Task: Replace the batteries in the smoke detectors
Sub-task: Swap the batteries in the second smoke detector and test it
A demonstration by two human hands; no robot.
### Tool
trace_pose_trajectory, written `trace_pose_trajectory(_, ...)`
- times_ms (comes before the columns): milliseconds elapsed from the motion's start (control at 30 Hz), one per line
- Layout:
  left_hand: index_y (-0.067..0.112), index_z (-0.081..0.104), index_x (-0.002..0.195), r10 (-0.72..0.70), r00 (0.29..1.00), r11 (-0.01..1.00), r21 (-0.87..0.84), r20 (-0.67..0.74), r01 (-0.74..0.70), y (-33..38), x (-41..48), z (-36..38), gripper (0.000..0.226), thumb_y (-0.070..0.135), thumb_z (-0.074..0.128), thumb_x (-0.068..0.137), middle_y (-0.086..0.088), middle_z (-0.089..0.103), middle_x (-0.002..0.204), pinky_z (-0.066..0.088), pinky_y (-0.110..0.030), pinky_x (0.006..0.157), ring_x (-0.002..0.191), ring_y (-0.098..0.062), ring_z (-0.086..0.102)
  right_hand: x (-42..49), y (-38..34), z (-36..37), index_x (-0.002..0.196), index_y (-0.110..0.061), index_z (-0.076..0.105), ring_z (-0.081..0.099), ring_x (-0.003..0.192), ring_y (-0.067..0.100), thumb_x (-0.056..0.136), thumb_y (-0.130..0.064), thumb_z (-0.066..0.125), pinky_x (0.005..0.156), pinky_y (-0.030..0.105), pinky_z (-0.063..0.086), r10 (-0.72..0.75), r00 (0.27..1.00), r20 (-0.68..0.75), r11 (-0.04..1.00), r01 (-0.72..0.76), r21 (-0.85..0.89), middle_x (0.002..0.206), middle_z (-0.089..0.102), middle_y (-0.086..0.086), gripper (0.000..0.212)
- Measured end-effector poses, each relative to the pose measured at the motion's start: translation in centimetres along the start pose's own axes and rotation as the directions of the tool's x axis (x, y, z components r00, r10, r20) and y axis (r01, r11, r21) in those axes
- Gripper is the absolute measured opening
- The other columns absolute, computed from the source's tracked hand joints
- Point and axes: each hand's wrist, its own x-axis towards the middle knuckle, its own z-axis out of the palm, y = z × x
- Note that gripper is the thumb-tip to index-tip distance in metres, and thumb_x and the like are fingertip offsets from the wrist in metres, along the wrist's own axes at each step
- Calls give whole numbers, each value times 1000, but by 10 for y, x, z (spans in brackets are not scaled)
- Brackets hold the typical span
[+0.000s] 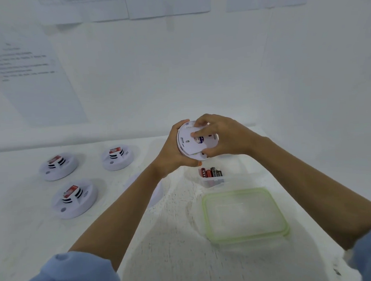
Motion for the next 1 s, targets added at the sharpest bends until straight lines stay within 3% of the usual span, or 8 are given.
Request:
trace_pose_trajectory(433, 25, 28, 131, -9, 1000, 1000, -12, -9, 9, -1, 5, 0, 99, -8, 76, 51, 8, 44, 125, 52, -19, 74, 106, 3, 53, 4, 3, -2, 116, -20, 65, 50, 112, 17, 72, -26, 76, 86, 32, 46, -12, 999, 31, 1000, 12, -3, 127, 53, 2, 46)
trace_pose_trajectory(633, 24, 28, 130, -17, 1000, 1000, 6, -18, 17, 1, 4, -1, 98, -7, 76, 50, 10, 42, 123, 51, -17, 75, 101, 10, 52, 4, 8, 0, 119, -18, 63, 46, 118, 18, 76, -19, 74, 88, 19, 36, -17, 998, 62, 1000, 16, 24, 132, 47, 5, 45)
trace_pose_trajectory(833, 26, 30, 130, -34, 999, 999, -33, -36, 32, 2, 3, 1, 99, -9, 75, 49, 11, 45, 122, 53, -20, 72, 101, 7, 54, 3, 13, 5, 119, -15, 63, 44, 118, 24, 80, -12, 70, 94, 29, 41, 2, 999, 54, 992, -9, 125, 130, 44, 11, 40)
trace_pose_trajectory(1000, 18, 30, 132, -24, 996, 999, -29, -88, 22, -2, 4, 1, 100, -8, 77, 48, 6, 48, 121, 54, -21, 71, 102, 2, 56, 1, 13, 20, 122, -16, 61, 43, 120, 20, 80, -13, 69, 95, 24, 38, 94, 994, -48, 964, -79, 253, 126, 46, 10, 42)
